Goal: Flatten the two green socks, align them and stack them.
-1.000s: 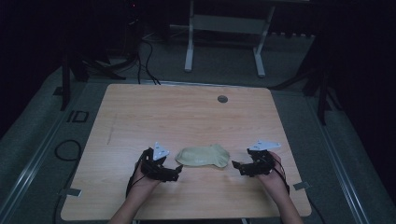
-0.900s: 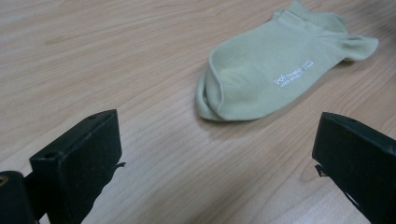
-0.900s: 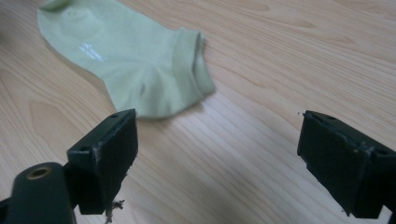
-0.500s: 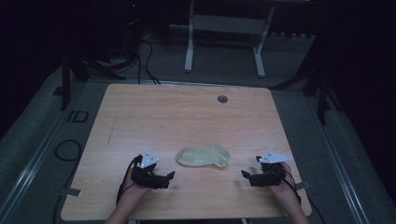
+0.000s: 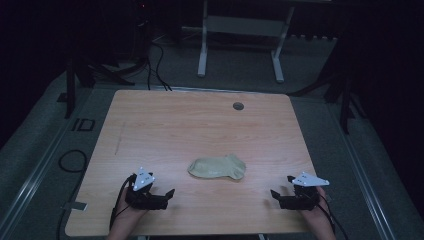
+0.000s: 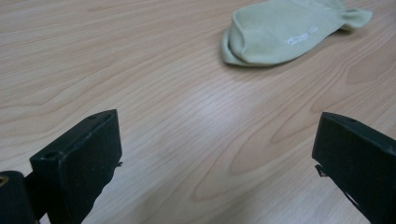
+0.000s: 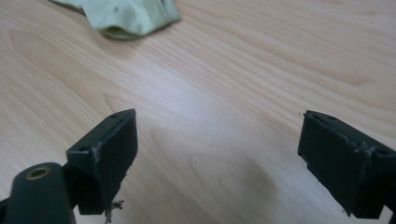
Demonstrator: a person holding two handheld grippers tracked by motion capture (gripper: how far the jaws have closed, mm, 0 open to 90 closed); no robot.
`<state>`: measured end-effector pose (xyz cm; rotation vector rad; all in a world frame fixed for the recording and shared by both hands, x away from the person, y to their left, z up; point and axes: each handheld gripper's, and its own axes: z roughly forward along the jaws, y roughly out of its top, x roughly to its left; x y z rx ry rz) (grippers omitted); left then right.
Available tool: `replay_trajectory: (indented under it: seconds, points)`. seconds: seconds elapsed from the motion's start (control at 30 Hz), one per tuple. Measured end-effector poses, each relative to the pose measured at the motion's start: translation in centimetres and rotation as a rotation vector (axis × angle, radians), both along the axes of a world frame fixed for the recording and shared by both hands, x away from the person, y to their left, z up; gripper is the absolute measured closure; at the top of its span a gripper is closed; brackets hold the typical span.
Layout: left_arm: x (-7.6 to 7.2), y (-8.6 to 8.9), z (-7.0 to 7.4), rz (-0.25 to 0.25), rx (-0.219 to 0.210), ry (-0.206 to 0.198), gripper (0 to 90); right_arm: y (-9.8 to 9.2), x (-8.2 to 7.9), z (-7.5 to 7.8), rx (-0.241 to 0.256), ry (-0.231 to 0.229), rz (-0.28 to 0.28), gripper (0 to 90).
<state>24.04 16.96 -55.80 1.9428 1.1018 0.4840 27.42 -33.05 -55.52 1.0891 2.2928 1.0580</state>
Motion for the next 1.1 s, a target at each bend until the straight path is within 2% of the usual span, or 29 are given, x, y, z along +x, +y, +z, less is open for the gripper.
replay_trajectory:
  seconds: [0.07,0.17,0.3,0.53,0.67,0.73,0.87,1.1]
  points:
    - [-0.4,0.5,-0.1,0.002,0.018,0.003,1.7,-0.4,-0.3,0.0,0.002,0.002,-0.009,12.0]
    - [-0.9,1.3,-0.3,0.012,0.022,0.004,1.6,-1.1,-0.8,0.1,0.015,0.002,-0.03,12.0]
    - [-1.5,2.4,-0.3,0.035,0.008,-0.002,1.7,-2.0,-1.4,0.0,0.028,0.01,-0.063,12.0]
    - [-2.4,4.8,-0.3,0.083,-0.013,0.0,1.7,-3.7,-1.9,-0.2,0.048,-0.007,-0.137,12.0]
    - [-3.0,5.9,-0.5,0.129,-0.019,-0.024,1.7,-4.1,-1.8,-0.3,0.032,-0.01,-0.145,12.0]
    - [-3.2,6.4,-0.5,0.144,-0.022,-0.022,1.7,-4.4,-1.7,-0.4,0.031,-0.011,-0.155,12.1]
    - [-3.6,7.6,-0.3,0.159,-0.051,-0.029,1.7,-4.7,-1.8,-0.3,0.059,-0.012,-0.161,12.1]
    - [-4.2,9.3,-0.2,0.191,-0.071,-0.048,1.7,-5.2,-1.9,-0.4,0.09,-0.043,-0.19,12.1]
